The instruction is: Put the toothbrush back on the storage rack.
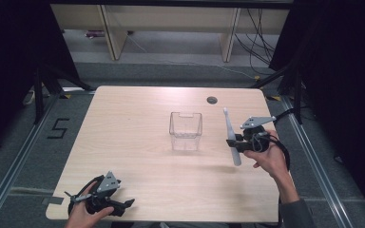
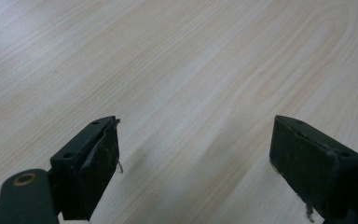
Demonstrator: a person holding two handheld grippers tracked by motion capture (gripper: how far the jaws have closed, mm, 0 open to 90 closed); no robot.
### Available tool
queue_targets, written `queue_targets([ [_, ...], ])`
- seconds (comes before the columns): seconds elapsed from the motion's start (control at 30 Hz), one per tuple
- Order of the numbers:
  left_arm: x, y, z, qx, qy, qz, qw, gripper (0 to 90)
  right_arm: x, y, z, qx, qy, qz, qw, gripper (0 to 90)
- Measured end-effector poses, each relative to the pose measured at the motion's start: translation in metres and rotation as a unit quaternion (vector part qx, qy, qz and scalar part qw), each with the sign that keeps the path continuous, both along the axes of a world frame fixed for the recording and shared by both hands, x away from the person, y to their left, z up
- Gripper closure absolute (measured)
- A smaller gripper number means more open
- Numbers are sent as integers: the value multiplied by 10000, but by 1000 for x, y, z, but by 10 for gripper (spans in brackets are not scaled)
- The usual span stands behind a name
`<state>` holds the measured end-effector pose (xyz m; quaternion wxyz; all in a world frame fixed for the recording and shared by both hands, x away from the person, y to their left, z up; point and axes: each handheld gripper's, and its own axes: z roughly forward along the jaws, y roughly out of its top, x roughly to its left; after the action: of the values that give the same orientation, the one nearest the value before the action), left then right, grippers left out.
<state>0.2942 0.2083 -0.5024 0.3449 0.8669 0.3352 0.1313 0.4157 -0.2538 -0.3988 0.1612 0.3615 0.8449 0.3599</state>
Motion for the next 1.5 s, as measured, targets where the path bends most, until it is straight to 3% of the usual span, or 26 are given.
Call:
queue_targets([
  [0.1,0,0,0,28,1,-18,10000,154,0,2,2,143,59,106,9998,672],
  [0.13,1,0,0,11,-13,-13,10000,154,3,2,2,138,-93,198,9997,671],
  [0.17,0,0,0,28,4,-17,10000,154,2,4,3,220,-48,159,9996,672],
  [0.23,0,0,0,8,0,-5,10000,154,5,5,3,126,-207,279,9993,672],
  [0.3,0,0,0,3,1,-3,10000,154,3,9,3,112,-123,241,9996,671],
  [0.5,0,0,0,6,-11,-12,10000,154,8,12,6,136,-302,365,9988,671],
  [0.53,0,0,0,-1,-13,-8,10000,154,7,14,7,228,-229,279,9991,671],
  [0.57,0,0,1,38,-6,-25,10000,154,9,13,8,225,-232,391,9987,671],
  [0.7,0,0,0,8,4,5,10000,154,10,16,12,311,-245,273,9988,672],
  [0.73,0,0,0,1,2,4,10000,154,12,15,13,240,-351,371,9984,671],
  [0.9,0,0,0,1,-7,2,10000,154,13,20,17,354,-251,268,9987,671],
  [1.0,0,0,0,20,3,-1,10000,154,17,20,19,339,-374,411,9979,671],
  [1.03,0,0,-1,-12,1,12,10000,154,16,20,20,398,-317,306,9982,671],
  [1.17,0,0,-1,16,1,2,10000,154,20,22,24,484,-319,332,9978,671],
  [1.2,0,0,0,11,0,7,10000,154,23,22,24,487,-410,363,9973,671],
  [1.23,0,0,0,7,-3,7,10000,154,22,23,25,519,-273,314,9978,671],
  [1.37,0,0,-1,-39,-14,4,10000,154,27,27,28,504,-409,403,9971,671],
  [1.4,1,1,0,37,-23,-28,10000,154,26,29,30,559,-291,349,9974,671],
  [1.43,1,0,0,18,-22,-19,10000,154,28,30,30,586,-387,374,9968,671],
  [1.5,0,0,0,26,-3,-9,10000,154,28,32,33,675,-346,353,9965,671],
])
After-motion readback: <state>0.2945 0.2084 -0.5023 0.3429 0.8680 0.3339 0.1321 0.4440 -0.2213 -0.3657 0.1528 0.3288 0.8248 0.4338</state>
